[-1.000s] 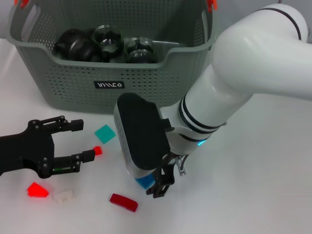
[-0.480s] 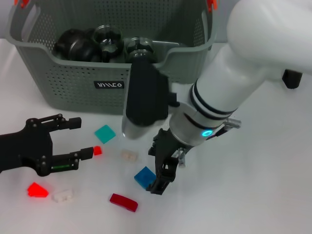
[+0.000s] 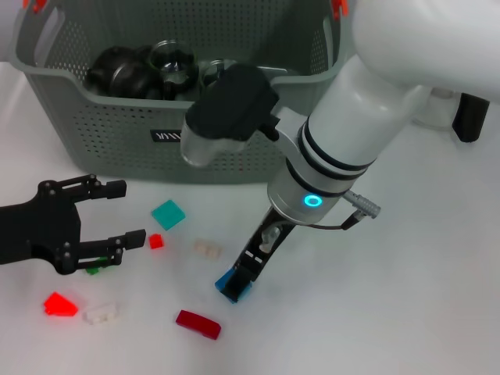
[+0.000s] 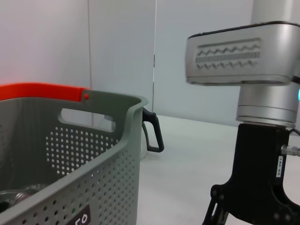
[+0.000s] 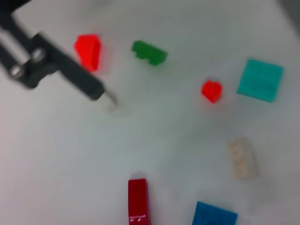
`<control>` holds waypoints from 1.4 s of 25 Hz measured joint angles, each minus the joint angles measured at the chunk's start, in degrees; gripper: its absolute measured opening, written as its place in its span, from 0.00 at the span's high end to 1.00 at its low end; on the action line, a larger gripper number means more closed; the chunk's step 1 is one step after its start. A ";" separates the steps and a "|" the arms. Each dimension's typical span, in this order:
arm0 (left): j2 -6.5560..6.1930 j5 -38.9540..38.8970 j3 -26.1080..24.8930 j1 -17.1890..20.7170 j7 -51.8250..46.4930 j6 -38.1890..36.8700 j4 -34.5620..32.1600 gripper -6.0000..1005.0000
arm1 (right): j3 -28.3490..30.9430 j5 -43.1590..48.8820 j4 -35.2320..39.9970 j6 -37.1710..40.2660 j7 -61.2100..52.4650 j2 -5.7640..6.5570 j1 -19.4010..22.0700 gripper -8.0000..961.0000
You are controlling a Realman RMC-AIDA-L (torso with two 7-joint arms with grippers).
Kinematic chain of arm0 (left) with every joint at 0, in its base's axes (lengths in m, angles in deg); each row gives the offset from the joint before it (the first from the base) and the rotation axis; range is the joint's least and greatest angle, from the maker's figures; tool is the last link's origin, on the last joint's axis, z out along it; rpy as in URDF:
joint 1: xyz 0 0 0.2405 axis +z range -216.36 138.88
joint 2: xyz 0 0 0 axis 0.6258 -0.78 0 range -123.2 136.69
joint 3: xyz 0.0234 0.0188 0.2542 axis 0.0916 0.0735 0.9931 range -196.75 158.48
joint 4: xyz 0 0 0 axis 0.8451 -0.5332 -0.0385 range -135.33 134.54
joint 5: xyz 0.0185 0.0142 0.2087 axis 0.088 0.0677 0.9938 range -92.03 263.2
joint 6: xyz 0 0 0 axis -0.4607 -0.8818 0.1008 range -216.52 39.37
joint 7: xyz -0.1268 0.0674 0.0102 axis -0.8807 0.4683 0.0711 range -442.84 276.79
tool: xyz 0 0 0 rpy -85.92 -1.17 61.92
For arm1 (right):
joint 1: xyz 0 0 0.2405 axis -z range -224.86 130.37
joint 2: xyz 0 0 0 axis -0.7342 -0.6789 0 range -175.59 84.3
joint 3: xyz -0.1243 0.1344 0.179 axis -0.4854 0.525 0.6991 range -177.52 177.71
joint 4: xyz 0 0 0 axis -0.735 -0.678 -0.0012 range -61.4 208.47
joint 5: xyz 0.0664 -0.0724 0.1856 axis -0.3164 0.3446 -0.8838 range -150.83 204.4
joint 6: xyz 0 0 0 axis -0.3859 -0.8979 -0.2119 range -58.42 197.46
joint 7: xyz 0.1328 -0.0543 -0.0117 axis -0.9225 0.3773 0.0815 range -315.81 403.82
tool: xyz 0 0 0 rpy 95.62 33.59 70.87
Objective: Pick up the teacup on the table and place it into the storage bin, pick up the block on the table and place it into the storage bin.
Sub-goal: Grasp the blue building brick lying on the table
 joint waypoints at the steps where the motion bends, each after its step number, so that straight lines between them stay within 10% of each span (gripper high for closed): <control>1: -0.02 0.00 0.01 -0.10 0.07 0.15 0.00 0.22 | 0.23 -0.32 -0.65 -0.13 -1.35 -0.04 -0.28 0.05; 35: 0.26 -0.34 -0.11 -0.28 1.82 0.71 1.22 0.22 | -8.46 -5.94 -8.32 -13.45 0.43 -0.74 -0.91 0.05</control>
